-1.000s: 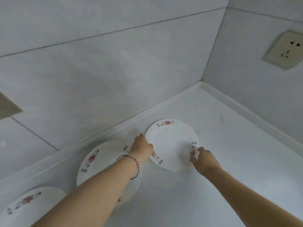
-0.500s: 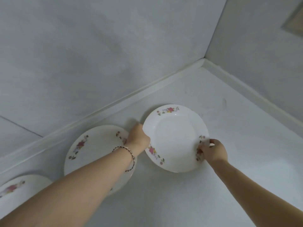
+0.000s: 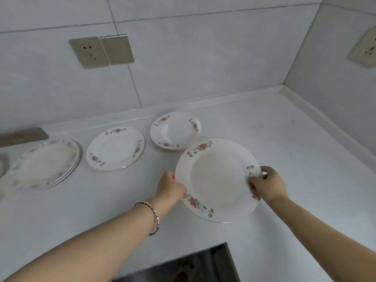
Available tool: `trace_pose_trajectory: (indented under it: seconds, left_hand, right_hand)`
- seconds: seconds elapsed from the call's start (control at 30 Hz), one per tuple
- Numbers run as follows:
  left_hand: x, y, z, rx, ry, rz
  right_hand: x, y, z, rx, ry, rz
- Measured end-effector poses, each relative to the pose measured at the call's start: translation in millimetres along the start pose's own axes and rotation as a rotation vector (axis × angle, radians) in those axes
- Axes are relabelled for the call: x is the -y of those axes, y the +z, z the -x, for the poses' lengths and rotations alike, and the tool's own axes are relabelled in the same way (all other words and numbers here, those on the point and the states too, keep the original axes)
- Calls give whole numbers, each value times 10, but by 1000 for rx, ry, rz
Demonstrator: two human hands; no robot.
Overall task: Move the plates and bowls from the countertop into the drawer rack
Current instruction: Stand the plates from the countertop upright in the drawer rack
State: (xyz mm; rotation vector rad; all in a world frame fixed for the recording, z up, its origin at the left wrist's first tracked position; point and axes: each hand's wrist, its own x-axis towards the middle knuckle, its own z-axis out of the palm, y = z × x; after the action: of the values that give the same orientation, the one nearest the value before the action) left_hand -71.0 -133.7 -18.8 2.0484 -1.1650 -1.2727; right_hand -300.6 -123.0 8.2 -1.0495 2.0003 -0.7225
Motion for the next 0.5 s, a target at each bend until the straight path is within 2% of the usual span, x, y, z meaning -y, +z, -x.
trace_pose_trajectory:
  seconds: [0.1, 0.2, 0.37, 0.5]
  left_hand:
    - [488, -286, 597, -93, -46, 64]
    - [975, -646, 1188, -120, -78, 94]
    - [2006, -1327, 1842, -207, -233, 123]
    - [2755, -1857, 2280, -159, -387, 103]
  right_hand:
    - [-77, 159, 563, 101, -54, 43]
    - [-149, 426, 1152, 226, -76, 81]
    - [-282, 1084, 2074, 540, -82, 207]
    - [-415, 1697, 2673, 729, -68, 341]
